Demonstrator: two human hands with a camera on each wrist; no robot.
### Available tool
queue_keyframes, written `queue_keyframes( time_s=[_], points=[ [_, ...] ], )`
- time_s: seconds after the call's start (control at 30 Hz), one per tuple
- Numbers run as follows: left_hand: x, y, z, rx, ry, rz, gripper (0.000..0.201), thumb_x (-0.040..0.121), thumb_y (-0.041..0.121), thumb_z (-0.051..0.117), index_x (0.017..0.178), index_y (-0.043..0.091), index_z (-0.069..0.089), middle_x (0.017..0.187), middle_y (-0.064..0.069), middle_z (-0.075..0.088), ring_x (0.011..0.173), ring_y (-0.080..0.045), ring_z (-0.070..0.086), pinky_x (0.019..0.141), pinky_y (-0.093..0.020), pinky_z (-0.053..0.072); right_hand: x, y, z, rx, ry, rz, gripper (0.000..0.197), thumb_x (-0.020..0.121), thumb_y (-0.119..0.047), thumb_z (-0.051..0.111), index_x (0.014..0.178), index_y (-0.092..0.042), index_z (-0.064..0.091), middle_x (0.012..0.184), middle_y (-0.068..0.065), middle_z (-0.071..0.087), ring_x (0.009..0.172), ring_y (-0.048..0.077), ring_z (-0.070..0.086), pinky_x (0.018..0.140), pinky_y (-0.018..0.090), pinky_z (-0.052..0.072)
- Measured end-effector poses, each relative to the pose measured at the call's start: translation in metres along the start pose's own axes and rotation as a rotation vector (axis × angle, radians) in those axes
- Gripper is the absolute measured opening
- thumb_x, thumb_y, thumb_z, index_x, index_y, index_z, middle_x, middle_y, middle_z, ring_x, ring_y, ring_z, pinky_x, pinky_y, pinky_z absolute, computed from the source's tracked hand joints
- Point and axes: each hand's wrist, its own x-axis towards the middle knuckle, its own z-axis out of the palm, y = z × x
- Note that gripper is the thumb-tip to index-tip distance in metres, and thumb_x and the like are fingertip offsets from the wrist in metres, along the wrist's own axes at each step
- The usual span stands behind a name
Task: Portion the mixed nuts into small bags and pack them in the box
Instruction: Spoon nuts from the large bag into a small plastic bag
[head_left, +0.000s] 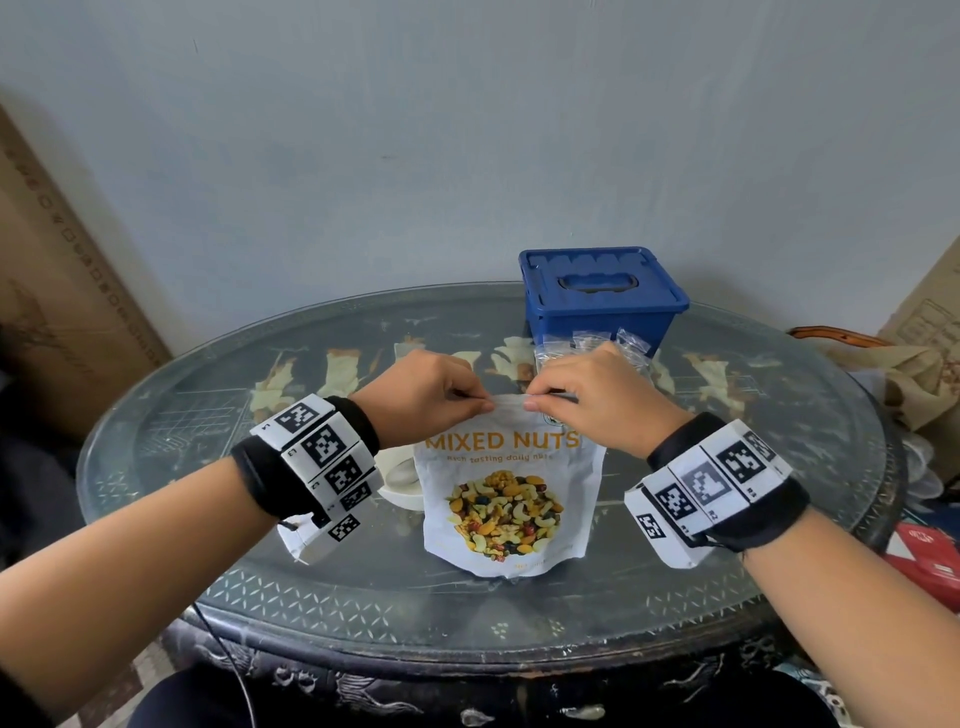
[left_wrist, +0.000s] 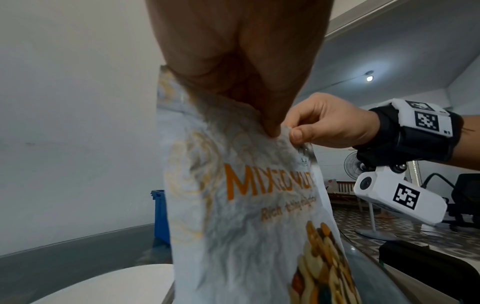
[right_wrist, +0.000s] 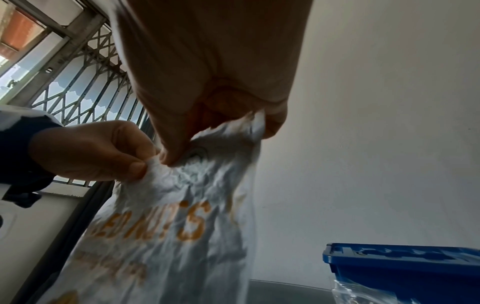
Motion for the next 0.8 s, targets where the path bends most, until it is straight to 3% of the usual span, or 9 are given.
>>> queue_keyframes(
  time_s=[0.1, 0.23, 0.33, 0.47, 0.67, 0.73, 0.8],
  points=[
    [0.000, 0.001, 0.003, 0.003, 0.016, 0.027, 0.010, 0.084, 0.015, 0.067, 0.081, 0.007, 0.072, 0.077, 0.002, 0.066, 0.066, -0.005, 0.053, 0.063, -0.008, 0.042, -0.002, -0.001, 0.001, -0.049, 0.028, -0.014, 0.017, 0.090, -0.030, 0.059, 0.088, -0.018, 0.071, 0.085, -0.009, 0.069, 0.079, 0.013, 0.060, 0.084, 0.032, 0.025],
    [0.001, 0.004, 0.004, 0.012, 0.006, 0.014, 0.011, 0.087, 0.015, 0.064, 0.085, 0.006, 0.072, 0.081, -0.001, 0.066, 0.071, -0.009, 0.054, 0.066, -0.020, 0.046, -0.004, 0.000, 0.003, -0.098, 0.045, -0.025, 0.015, 0.091, -0.027, 0.058, 0.086, -0.018, 0.068, 0.083, -0.009, 0.067, 0.077, 0.015, 0.059, 0.084, 0.038, 0.030],
    [0.005, 0.008, 0.006, 0.034, -0.027, -0.018, 0.018, 0.089, 0.021, 0.060, 0.093, 0.006, 0.070, 0.081, 0.002, 0.060, 0.073, -0.009, 0.051, 0.067, -0.017, 0.041, -0.004, -0.002, 0.004, -0.158, 0.043, -0.030, 0.017, 0.093, -0.030, 0.054, 0.089, -0.019, 0.067, 0.086, -0.010, 0.065, 0.081, 0.013, 0.057, 0.081, 0.033, 0.025],
    [0.007, 0.011, 0.010, 0.021, 0.000, 0.038, 0.018, 0.089, 0.020, 0.060, 0.091, 0.005, 0.070, 0.077, 0.007, 0.054, 0.070, -0.009, 0.050, 0.063, -0.011, 0.037, -0.002, -0.007, 0.005, -0.185, 0.054, -0.066, 0.019, 0.093, -0.032, 0.052, 0.090, -0.020, 0.066, 0.085, -0.009, 0.063, 0.082, 0.014, 0.057, 0.077, 0.032, 0.019],
    [0.003, 0.009, 0.011, 0.025, 0.022, 0.085, 0.017, 0.086, 0.022, 0.061, 0.084, 0.009, 0.071, 0.075, 0.006, 0.061, 0.067, -0.007, 0.053, 0.061, -0.017, 0.042, -0.003, -0.007, 0.010, -0.121, 0.090, -0.094, 0.022, 0.087, -0.034, 0.048, 0.079, -0.021, 0.063, 0.073, -0.015, 0.057, 0.069, 0.011, 0.055, 0.076, 0.033, 0.021],
    [0.000, 0.003, 0.003, 0.062, -0.034, 0.048, 0.016, 0.089, 0.022, 0.061, 0.089, 0.009, 0.070, 0.079, 0.007, 0.059, 0.072, -0.009, 0.053, 0.066, -0.016, 0.042, -0.006, 0.000, 0.007, -0.111, 0.073, -0.072, 0.027, 0.090, -0.041, 0.052, 0.075, -0.021, 0.061, 0.070, -0.016, 0.053, 0.065, 0.009, 0.052, 0.076, 0.032, 0.025],
    [-0.007, -0.007, -0.007, 0.094, -0.063, 0.001, 0.018, 0.090, 0.023, 0.059, 0.090, 0.009, 0.069, 0.081, 0.008, 0.057, 0.073, -0.008, 0.052, 0.067, -0.014, 0.040, -0.010, 0.007, 0.003, -0.103, 0.066, -0.038, 0.040, 0.086, -0.055, 0.046, 0.066, -0.022, 0.053, 0.060, -0.014, 0.048, 0.057, 0.009, 0.048, 0.068, 0.031, 0.036]
  ],
)
